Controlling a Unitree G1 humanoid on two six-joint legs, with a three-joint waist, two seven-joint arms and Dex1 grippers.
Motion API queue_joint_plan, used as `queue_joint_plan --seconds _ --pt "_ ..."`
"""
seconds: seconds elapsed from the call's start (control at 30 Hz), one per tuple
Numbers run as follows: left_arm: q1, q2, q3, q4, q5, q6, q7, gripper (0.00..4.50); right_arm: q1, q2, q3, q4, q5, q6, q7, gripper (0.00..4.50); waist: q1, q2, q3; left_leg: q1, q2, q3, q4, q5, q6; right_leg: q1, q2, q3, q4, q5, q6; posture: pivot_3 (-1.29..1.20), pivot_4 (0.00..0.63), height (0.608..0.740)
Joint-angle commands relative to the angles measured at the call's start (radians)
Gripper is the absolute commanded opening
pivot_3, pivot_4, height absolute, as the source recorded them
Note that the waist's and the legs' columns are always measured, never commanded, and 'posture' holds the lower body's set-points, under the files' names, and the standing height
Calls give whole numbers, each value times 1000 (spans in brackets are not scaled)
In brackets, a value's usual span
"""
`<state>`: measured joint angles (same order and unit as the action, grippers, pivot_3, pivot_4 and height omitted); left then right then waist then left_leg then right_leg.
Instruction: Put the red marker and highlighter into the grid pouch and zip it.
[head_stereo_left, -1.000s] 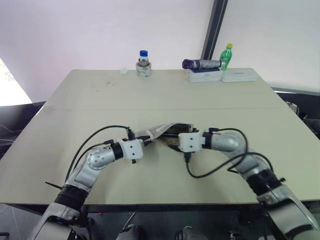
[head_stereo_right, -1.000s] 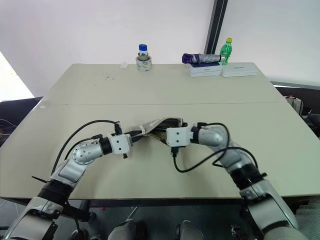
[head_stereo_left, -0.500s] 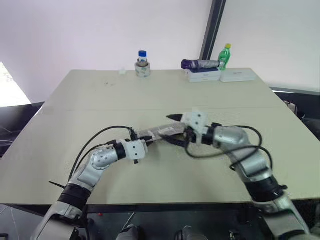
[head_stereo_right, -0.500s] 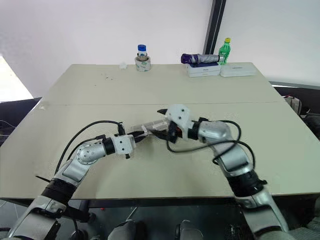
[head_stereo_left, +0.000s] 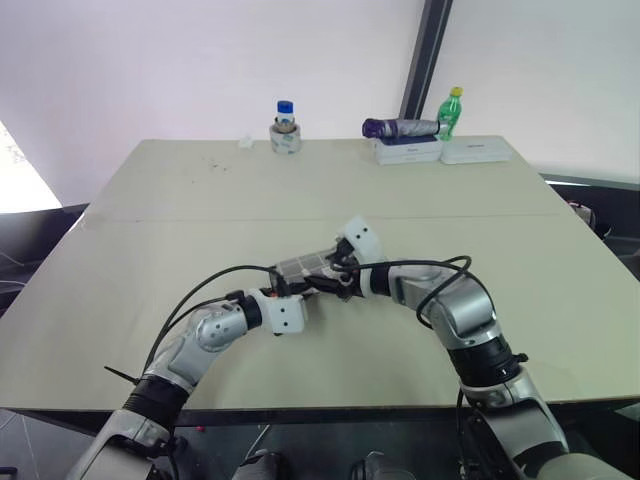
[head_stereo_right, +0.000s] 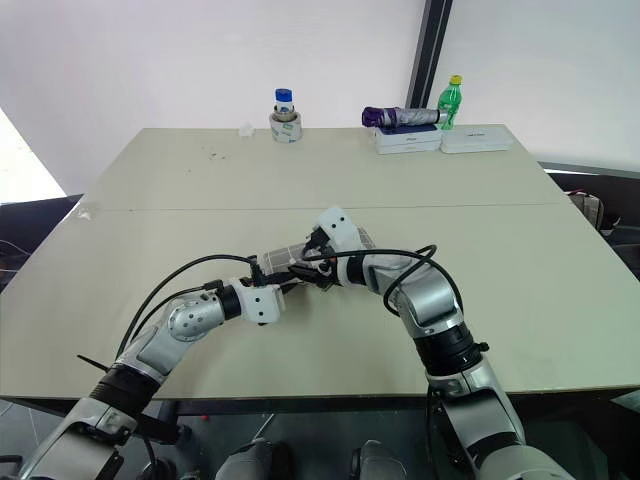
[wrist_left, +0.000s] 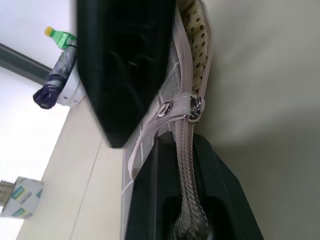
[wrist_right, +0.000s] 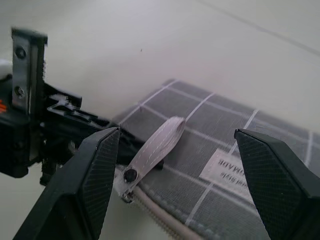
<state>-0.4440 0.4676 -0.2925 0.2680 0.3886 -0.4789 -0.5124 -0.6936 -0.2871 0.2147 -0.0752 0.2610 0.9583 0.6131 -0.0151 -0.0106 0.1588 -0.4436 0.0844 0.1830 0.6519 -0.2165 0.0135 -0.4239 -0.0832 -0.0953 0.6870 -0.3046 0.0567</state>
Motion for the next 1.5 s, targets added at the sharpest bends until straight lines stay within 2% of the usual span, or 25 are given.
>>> queue_joint_plan --seconds 0.03,0.1,0.13,0.2,0.27,0.77,0.87,0.93,0.97,1.13,1.37,1.43,1.5 --pt "0 -1 -1 -33 6 8 15 0 -13 -1 1 -12 19 12 12 3783 0 0 0 0 0 0 0 0 0 0 0 0 0 0 0 0 150 740" --pt "-3 -2 -2 -34 4 11 16 0 -14 -4 8 3 5 -1 6 3783 0 0 0 0 0 0 0 0 0 0 0 0 0 0 0 0 150 740" --pt "-4 -3 -2 -34 4 13 16 0 -13 -2 8 5 5 1 5 3543 0 0 0 0 0 0 0 0 0 0 0 0 0 0 0 0 150 740" --pt "-7 -4 -2 -33 3 15 17 0 -10 -4 12 5 3 2 7 2950 0 0 0 0 0 0 0 0 0 0 0 0 0 0 0 0 150 740" --pt "-9 -4 -2 -34 1 16 17 0 -6 -10 20 1 1 2 11 1990 0 0 0 0 0 0 0 0 0 0 0 0 0 0 0 0 150 740" --pt "0 -4 -7 -48 5 17 17 0 0 -22 15 7 23 79 5 1990 0 0 0 0 0 0 0 0 0 0 0 0 0 0 0 0 150 740" --pt "0 -6 -6 -49 7 20 19 0 10 -26 21 7 31 98 9 1105 0 0 0 0 0 0 -1 0 0 0 -1 0 0 0 0 0 150 740" --pt "0 -7 -6 -50 8 22 19 0 14 -24 21 13 35 106 8 120 0 0 0 1 0 0 -1 0 1 0 -1 0 0 0 0 0 150 740" --pt "0 -7 -6 -50 7 23 20 0 15 -21 18 16 40 110 9 54 0 0 0 1 0 0 -1 0 1 0 -1 0 0 0 0 0 150 740" --pt "1 -2 -3 -51 6 24 19 0 8 -22 19 26 31 85 3 54 0 0 0 1 0 0 -1 -1 1 0 -1 0 0 0 0 0 150 740" --pt "4 0 0 -51 2 24 20 0 -15 -40 1 63 -12 -139 24 54 0 0 0 0 0 0 -1 -1 1 0 -1 0 0 0 0 0 150 740" --pt "5 1 -2 -51 2 21 18 0 -22 -56 -16 89 -5 -132 36 595 -1 0 0 0 0 0 -1 -1 1 0 -1 0 0 0 0 0 150 740" --pt "5 1 -1 -49 -2 20 17 0 -32 -39 -62 106 16 -90 8 1431 -1 0 0 0 0 0 -1 -1 1 0 0 0 0 0 0 0 150 740"
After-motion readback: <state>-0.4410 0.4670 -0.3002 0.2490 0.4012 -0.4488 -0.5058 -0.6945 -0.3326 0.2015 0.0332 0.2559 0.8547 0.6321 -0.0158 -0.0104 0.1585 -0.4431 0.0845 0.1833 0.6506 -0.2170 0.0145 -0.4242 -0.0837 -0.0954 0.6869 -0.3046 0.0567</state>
